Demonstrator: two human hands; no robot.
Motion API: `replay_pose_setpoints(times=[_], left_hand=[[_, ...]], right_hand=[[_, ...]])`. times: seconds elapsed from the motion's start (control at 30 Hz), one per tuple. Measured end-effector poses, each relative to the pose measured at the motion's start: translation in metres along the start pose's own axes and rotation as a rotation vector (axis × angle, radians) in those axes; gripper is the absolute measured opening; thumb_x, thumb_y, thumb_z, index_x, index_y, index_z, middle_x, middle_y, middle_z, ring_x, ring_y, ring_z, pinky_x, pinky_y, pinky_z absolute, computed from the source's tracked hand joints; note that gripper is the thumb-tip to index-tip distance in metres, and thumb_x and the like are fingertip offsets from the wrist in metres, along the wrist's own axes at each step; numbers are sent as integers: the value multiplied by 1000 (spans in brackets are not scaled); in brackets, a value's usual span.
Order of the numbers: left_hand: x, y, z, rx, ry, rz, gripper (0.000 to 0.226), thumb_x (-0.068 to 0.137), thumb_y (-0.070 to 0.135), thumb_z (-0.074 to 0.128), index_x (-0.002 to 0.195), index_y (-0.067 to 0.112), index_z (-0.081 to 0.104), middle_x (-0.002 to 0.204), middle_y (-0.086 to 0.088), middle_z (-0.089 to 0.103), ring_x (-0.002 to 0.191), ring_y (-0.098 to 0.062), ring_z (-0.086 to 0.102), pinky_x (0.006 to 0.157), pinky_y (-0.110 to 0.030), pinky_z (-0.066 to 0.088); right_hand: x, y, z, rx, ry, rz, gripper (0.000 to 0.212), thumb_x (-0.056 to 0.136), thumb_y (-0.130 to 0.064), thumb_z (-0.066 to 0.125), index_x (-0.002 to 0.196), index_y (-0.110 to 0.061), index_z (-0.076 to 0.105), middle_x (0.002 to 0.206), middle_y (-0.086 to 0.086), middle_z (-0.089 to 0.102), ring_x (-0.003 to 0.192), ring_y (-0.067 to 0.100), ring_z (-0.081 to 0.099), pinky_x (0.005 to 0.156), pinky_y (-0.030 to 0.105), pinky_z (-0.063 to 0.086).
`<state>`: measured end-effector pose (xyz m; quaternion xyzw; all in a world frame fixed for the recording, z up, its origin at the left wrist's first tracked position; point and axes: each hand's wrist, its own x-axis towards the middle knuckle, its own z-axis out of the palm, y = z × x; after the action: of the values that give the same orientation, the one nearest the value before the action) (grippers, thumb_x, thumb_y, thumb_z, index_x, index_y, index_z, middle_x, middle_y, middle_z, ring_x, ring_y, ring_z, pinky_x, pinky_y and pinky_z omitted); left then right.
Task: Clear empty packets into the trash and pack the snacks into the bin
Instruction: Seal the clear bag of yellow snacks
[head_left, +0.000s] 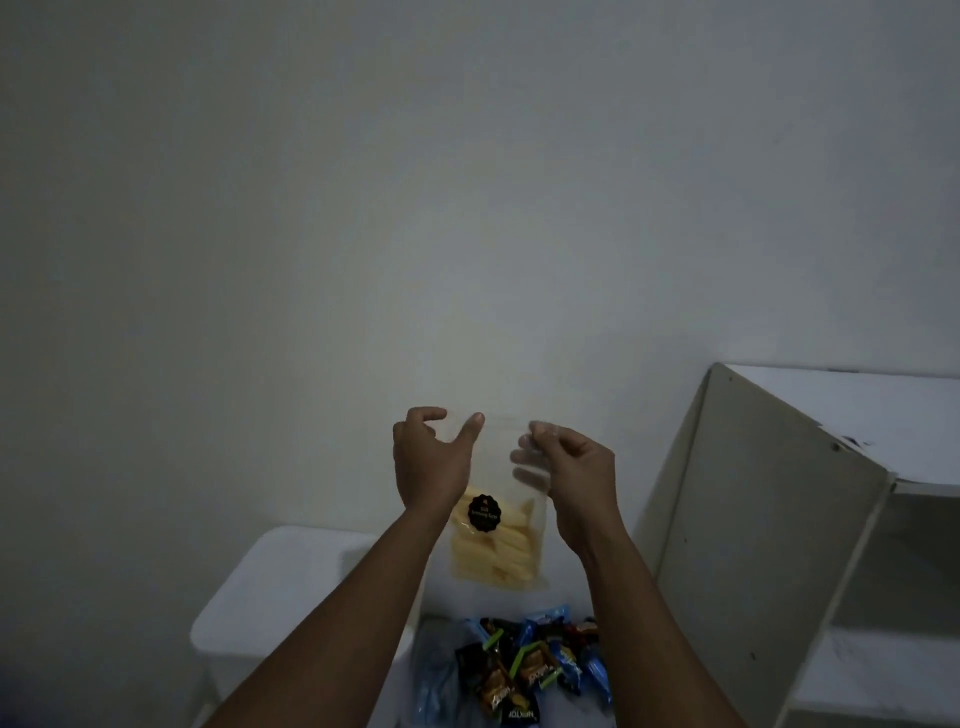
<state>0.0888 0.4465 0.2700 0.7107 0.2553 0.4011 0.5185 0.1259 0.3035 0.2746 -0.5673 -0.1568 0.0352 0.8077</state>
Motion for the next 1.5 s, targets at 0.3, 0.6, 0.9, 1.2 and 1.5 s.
replay_pose_setpoints(times=[0.3, 0.6, 0.9, 1.2, 1.5], left_hand=[[-34, -23, 6, -511, -333, -515, 27, 88, 31, 74, 97, 6, 69, 97, -11, 74, 88, -30, 72, 67, -41, 63], [-58, -46, 10, -328, -506, -358, 12, 90, 17, 67, 90, 14, 79, 89, -7, 77, 91, -26, 72, 78, -45, 60], [-54, -45, 10, -328, -565, -303, 12, 91, 17, 67, 91, 8, 75, 89, -14, 75, 82, -26, 71, 76, -53, 61], [-44, -37, 10, -272, -502, -250, 20, 95, 22, 65, 92, 3, 69, 88, -15, 74, 69, -27, 73, 55, -33, 57], [-40, -41, 6, -286, -593, -226, 10, 88, 6, 72, 97, 4, 75, 94, -11, 75, 88, -24, 73, 67, -37, 62]], right_hand=[[-20, 44, -22, -105, -217, 46, 21, 83, -25, 77, 86, -5, 76, 102, 15, 76, 103, 33, 71, 93, 51, 56], [-21, 50, -29, -162, -104, 193, 36, 93, -36, 67, 97, -1, 72, 87, 15, 76, 80, 30, 73, 77, 41, 62], [-12, 47, -34, -218, -159, 247, 23, 97, -22, 62, 95, -1, 72, 82, 13, 73, 75, 25, 67, 67, 35, 58], [-11, 44, -24, -395, -211, 197, 25, 101, -19, 55, 93, -4, 72, 77, 7, 70, 68, 20, 67, 62, 31, 57], [-3, 44, -23, -282, -89, 152, 13, 95, -5, 60, 93, 5, 68, 82, 18, 71, 74, 27, 71, 70, 41, 62]])
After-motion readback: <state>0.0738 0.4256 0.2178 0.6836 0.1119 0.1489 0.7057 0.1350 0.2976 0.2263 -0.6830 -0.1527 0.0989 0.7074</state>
